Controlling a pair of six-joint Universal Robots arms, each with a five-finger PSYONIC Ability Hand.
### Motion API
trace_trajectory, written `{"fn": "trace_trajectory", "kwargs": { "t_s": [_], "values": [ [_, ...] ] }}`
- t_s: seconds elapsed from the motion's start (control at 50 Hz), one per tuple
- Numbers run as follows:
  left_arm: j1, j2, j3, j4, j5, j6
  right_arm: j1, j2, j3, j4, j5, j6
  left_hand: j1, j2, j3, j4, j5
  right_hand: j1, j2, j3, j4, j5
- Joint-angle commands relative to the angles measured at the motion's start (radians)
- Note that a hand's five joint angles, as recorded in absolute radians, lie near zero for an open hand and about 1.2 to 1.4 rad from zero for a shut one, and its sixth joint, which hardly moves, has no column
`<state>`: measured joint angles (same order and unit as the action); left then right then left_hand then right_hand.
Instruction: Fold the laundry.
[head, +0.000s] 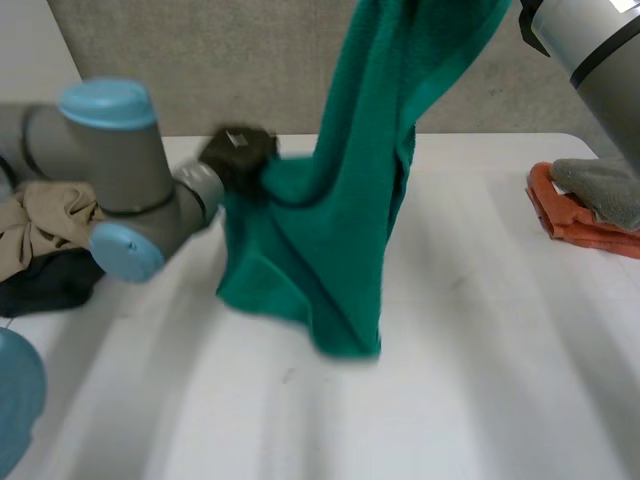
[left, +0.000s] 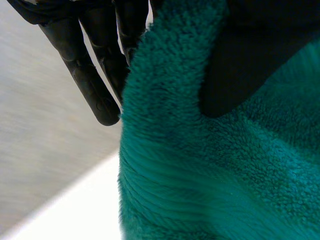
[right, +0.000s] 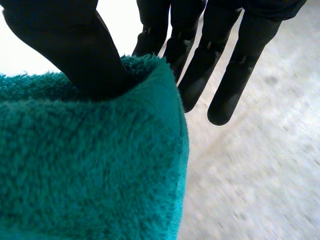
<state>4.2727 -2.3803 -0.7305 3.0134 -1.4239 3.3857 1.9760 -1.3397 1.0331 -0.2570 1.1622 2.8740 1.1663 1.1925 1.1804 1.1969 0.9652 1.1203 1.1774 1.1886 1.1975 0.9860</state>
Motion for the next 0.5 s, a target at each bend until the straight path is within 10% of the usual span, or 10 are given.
{"fn": "trace_trajectory", "kwargs": {
  "t_s": [0.02,0.16,0.5],
  "values": [
    [0.029,0.2,-0.009,0.376,-0.233,-0.058,-0.034,0.172,-0.163,-0.027,0.189,-0.108,0.23,0.204,0.216,0.199,0.256,0.276,0.219,0.208,0.199,0.236],
    [0.033,0.367,-0.28,0.62,-0.173,-0.008,-0.031,0.215,-0.162,-0.045,0.189,-0.139,0.23,0.204,0.216,0.199,0.256,0.276,0.219,0.208,0.199,0.236],
    [0.01,0.228,-0.871,0.587,-0.204,0.162,-0.048,0.316,0.367,-0.077,0.123,-0.317,0.09,0.064,0.076,0.059,0.116,0.276,0.219,0.208,0.199,0.236]
  ]
}}
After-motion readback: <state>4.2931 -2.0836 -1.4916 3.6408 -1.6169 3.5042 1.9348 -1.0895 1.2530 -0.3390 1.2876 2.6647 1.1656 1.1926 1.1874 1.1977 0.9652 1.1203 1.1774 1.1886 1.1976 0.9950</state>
